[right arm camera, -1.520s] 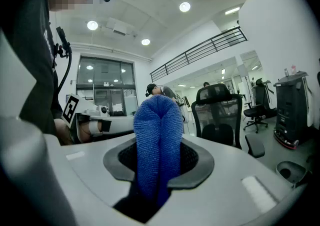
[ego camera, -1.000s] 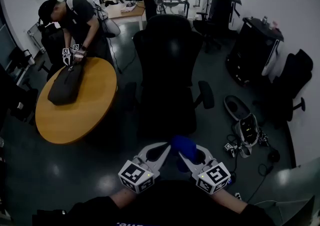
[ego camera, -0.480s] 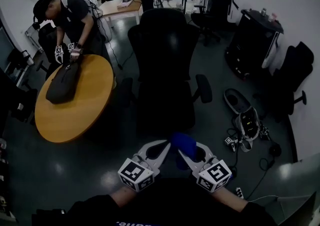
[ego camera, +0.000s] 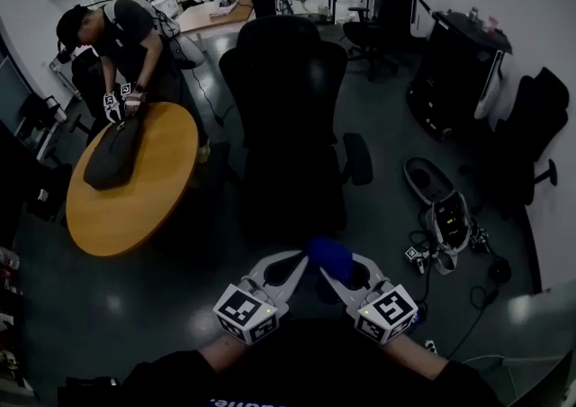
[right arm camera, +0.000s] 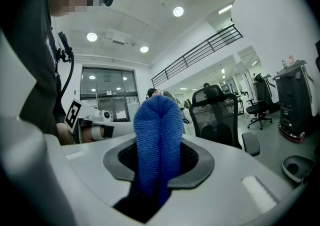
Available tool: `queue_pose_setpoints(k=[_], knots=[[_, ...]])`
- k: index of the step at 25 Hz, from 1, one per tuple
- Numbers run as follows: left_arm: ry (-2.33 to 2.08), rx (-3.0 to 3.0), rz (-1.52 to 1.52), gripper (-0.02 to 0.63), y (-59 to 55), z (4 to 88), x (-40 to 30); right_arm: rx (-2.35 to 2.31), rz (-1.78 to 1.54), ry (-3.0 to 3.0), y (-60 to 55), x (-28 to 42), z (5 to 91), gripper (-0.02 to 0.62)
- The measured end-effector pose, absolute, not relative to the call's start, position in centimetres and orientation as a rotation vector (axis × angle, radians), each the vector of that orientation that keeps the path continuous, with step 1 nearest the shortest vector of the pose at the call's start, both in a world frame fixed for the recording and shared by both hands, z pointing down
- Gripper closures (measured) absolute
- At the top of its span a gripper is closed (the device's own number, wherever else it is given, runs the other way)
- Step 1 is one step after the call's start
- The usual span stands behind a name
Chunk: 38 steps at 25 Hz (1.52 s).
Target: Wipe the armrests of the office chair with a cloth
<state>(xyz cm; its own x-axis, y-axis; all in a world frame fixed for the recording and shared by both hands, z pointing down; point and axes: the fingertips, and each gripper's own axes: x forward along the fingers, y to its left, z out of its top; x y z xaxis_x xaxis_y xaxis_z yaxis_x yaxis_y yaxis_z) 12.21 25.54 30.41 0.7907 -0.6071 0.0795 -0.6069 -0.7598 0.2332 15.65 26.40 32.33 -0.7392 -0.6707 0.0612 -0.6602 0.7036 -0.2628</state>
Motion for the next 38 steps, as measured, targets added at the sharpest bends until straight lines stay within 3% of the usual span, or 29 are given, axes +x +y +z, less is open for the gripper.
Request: queue_pose_setpoints(k=[18,38], knots=[[-1.049,2.687,0.041,0.594,25.2,31.8,16.2,-0.966,-0.475,2.902,25.9,19.2,33.9,0.462],[-1.0,2.646,-0.076,0.594,10.0,32.7,4.8,-1.072,-0.498,2.966,11.6,8.5,35.6,0.463]])
